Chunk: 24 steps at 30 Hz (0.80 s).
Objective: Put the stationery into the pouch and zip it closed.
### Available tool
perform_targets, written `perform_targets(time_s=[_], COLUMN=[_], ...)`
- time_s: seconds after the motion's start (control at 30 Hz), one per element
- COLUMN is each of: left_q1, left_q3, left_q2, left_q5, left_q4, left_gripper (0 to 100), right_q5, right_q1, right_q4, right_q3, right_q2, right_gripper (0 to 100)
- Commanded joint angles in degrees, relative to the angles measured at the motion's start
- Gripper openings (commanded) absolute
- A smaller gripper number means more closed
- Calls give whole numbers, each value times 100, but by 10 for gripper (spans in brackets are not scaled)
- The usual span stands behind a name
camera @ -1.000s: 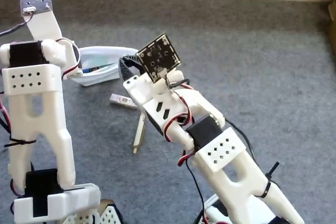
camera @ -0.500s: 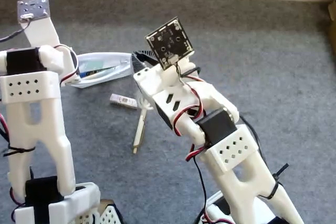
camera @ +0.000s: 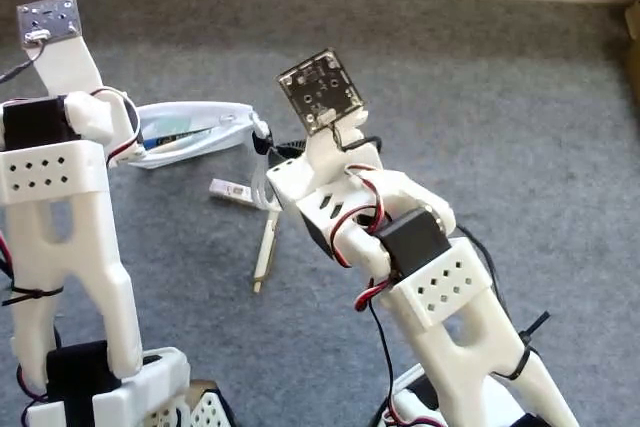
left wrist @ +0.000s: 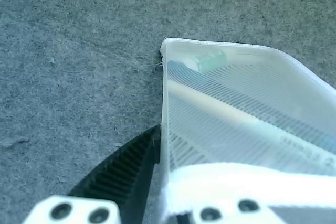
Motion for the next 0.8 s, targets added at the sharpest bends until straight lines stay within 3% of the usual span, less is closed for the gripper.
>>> perform_targets(time_s=[0.0, 0.37, 0.47, 0.77], left_q1=[-400, -1130, -1305, -1314], left_q3=[-40, -242, -347, -303], left_q2=[-127, -136, -136, -136], left_q5=[9, 26, 35, 35], left_q4=[-88, -246, -246, -255], left_gripper=[7, 7, 7, 7], right_q5=[-484, -1099, -1327, -2013], right_q1=[75, 92, 92, 101], right_q4=[13, 13, 4, -163], right_q3=[119, 215, 189, -435], right_q2=[-40, 66, 567, 2712], right_gripper=[6, 43, 98, 102])
